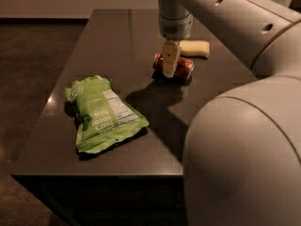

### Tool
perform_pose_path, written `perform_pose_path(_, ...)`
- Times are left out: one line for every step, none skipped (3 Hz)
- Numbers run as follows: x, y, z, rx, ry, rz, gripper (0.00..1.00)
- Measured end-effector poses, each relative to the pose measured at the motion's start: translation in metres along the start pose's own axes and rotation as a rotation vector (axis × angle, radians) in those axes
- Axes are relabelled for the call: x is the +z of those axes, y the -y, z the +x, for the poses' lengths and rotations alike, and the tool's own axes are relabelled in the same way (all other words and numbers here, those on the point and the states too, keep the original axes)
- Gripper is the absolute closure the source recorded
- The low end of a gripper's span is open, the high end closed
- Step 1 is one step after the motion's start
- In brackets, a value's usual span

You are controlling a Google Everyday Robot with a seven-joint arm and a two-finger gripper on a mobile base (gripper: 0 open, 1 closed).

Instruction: Knock coke can over

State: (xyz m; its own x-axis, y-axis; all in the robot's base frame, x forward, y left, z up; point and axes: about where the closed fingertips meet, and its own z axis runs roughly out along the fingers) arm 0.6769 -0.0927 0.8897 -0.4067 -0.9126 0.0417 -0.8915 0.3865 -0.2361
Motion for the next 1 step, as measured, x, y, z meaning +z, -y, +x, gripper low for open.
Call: perform_pose_path(0.0019,0.0028,-0.0036,0.0,0.012,0.01,0.0)
